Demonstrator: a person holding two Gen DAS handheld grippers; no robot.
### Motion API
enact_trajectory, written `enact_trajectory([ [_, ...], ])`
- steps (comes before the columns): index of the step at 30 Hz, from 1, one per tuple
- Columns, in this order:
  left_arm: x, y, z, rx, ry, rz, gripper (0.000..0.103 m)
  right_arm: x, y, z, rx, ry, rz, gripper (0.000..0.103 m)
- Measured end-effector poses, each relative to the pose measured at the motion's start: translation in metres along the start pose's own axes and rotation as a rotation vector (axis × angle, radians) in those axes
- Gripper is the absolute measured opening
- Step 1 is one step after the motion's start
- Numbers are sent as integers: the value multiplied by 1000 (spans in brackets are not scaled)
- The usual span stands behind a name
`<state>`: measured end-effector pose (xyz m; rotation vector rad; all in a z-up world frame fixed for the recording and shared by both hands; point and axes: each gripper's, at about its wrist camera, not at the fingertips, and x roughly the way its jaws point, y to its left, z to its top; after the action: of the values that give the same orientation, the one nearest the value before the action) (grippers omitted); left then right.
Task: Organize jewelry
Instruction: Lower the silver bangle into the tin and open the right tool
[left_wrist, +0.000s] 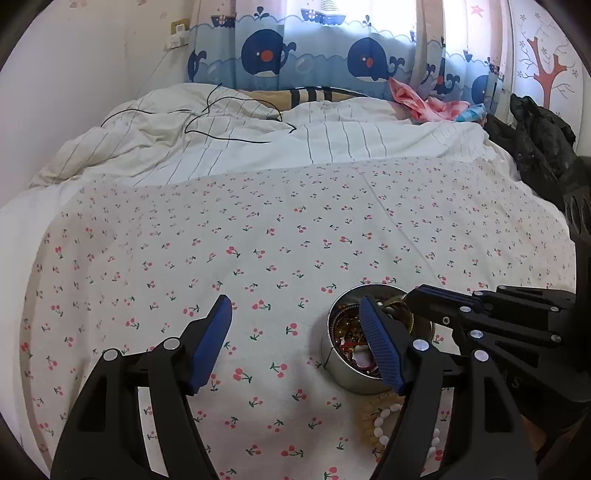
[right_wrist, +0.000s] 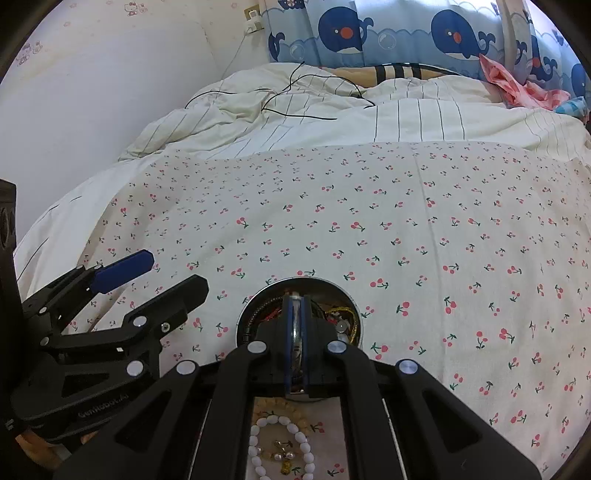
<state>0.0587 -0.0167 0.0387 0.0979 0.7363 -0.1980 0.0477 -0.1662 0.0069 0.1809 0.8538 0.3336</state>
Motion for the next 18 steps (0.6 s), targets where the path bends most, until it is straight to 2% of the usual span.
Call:
enact_trajectory([
  [7,0,2,0,-3,2,3,71,7,-2,-2,-4,36,-22,5],
  [12,4,20,2,-67,20,5,74,3,-10,-2,15,26,-69,6],
  [15,6,36,4,-120,26,14,75,-1,-14,-2,9,24,-94,17],
  [18,8,51,4,-173,35,17,76,-1,-11,-4,-26,41,-92,18],
])
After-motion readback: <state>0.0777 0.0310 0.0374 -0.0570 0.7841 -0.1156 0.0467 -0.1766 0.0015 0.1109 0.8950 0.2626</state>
